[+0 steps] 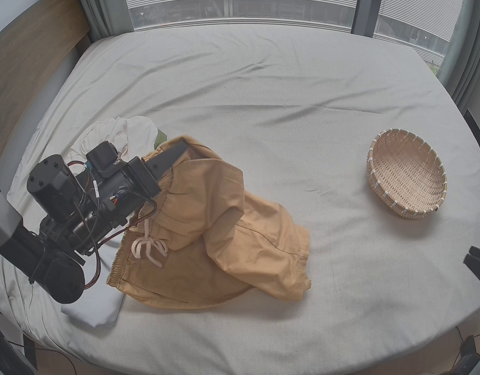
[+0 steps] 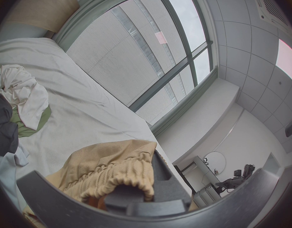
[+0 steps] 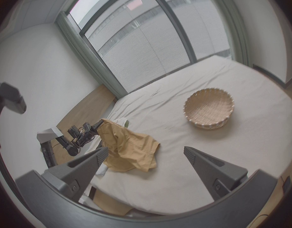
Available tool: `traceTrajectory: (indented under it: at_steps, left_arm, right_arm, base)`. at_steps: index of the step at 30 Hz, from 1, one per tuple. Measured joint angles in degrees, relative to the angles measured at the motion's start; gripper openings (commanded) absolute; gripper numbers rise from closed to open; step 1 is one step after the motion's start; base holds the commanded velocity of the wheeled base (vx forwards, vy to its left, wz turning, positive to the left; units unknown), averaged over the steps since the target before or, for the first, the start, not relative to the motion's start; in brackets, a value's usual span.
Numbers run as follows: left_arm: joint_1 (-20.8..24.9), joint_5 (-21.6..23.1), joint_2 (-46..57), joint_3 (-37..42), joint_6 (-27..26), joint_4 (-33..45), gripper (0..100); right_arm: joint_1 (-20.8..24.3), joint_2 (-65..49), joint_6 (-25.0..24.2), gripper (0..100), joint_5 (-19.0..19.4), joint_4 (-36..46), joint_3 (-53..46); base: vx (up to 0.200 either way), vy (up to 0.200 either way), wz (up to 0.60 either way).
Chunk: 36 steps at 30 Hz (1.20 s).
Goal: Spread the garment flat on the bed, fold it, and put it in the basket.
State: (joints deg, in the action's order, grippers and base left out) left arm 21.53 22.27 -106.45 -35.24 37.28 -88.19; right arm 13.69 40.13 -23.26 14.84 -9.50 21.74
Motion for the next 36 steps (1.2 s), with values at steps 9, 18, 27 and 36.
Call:
traceTrajectory:
  at_steps: [9, 18, 27, 36]
  left_arm:
    - [0.8, 0.2, 0.2, -1.5, 0.1, 0.0, 0]
    - [2.7, 0.2, 0.2, -1.8, -0.2, -0.1, 0]
    - [4.0, 0.8, 0.6, -3.9, -0.3, 1.0, 0]
    - [4.0, 1.6, 2.1, -5.4, -0.3, 3.0, 0]
  right_arm:
    - [4.3, 25.1, -2.5, 100, 2.2, -17.5, 0.6]
    - [8.2, 44.4, -6.6, 100, 3.1, -33.5, 0.0]
    - [9.7, 57.7, -8.1, 100, 2.9, -44.6, -0.1]
    - [9.9, 69.0, -9.8, 100, 1.8, -54.1, 0.3]
  base:
    - [0.000, 0.000, 0.00]
    - [0.000, 0.000, 0.00]
    - [0.000, 0.000, 0.00]
    - [0.000, 0.000, 0.00]
